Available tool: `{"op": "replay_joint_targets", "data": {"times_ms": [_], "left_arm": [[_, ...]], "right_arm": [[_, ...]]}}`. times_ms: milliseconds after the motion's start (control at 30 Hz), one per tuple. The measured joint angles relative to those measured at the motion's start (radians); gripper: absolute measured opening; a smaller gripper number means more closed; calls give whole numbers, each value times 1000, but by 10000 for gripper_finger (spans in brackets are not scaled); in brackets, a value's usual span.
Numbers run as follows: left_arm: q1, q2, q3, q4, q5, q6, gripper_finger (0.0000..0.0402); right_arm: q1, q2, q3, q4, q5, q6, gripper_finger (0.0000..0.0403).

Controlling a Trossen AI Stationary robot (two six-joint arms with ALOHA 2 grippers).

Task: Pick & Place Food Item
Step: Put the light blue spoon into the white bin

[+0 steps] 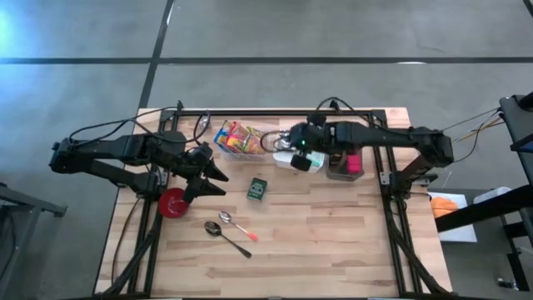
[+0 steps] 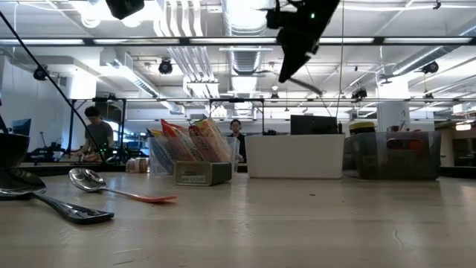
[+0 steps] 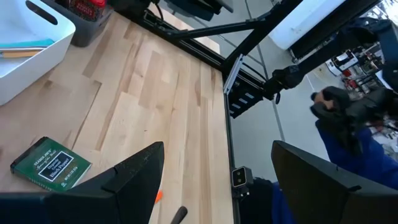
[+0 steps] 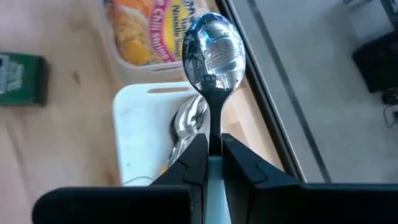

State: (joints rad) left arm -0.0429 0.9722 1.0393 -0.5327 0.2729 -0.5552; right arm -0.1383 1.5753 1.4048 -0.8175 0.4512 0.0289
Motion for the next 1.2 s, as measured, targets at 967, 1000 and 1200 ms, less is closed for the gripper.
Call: {"op": "replay_joint_targets", "data": {"times_ms": [967, 1000, 1200], "left_arm": [[0, 0, 0, 0, 0, 0, 299], [0, 0, 0, 0, 0, 0, 299], [0, 0, 0, 0, 0, 0, 299]], "right_arm": [[-231, 13, -397, 410, -316, -44, 20], [-232, 13, -407, 408, -324, -25, 20], [-231, 14, -414, 411, -327, 54, 20]]}}
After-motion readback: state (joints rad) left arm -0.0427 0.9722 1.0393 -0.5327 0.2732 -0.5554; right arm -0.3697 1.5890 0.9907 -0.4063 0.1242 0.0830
